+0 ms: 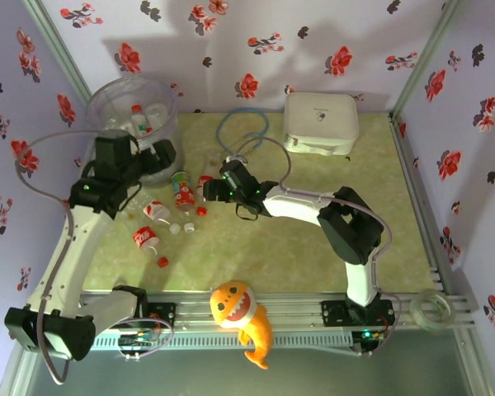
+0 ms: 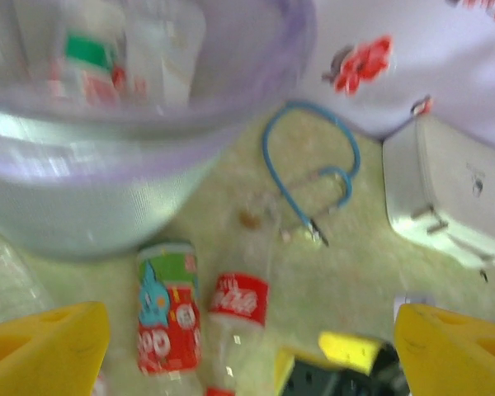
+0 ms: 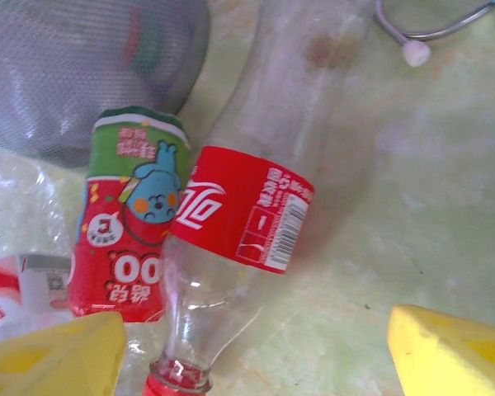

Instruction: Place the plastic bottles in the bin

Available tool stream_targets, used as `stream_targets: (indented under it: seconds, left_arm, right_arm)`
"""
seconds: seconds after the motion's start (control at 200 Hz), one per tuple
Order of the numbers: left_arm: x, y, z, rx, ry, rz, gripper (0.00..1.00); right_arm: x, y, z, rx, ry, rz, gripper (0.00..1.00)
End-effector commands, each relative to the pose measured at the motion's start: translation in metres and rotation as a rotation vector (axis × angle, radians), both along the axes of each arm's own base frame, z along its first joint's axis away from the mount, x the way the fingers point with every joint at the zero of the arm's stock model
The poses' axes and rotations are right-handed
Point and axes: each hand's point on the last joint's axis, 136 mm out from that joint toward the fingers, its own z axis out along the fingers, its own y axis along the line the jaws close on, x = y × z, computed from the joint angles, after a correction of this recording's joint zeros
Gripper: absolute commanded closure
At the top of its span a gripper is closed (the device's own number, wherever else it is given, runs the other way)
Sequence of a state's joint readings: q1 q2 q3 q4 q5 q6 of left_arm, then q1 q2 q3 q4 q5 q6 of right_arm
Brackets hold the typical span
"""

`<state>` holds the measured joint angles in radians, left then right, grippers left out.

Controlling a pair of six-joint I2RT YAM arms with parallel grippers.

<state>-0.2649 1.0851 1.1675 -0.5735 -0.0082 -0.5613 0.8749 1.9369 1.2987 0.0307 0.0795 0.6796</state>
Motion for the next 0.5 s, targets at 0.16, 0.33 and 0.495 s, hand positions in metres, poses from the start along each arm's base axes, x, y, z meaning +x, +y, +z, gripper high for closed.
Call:
stream_targets:
  seconds: [0.16, 0.33, 0.495]
  left_arm:
    - [-0.011, -0.043, -0.089, 0.025, 0.195, -0.017, 0.1]
    - [0.01, -0.08, -0.111, 0.161, 0.25, -0.106, 0.11]
    - [0.032, -0.098, -0.143, 0.268, 0.335, -0.162, 0.1]
  right_arm:
    - [0.03, -0.06, 0.004, 0.039, 0.023, -0.201, 0.14]
    - [0.027, -0.102, 0.008, -0.013, 0.009, -0.221, 0.12]
    - [0.019, -0.139, 0.013, -0.057, 0.0, -0.245, 0.1]
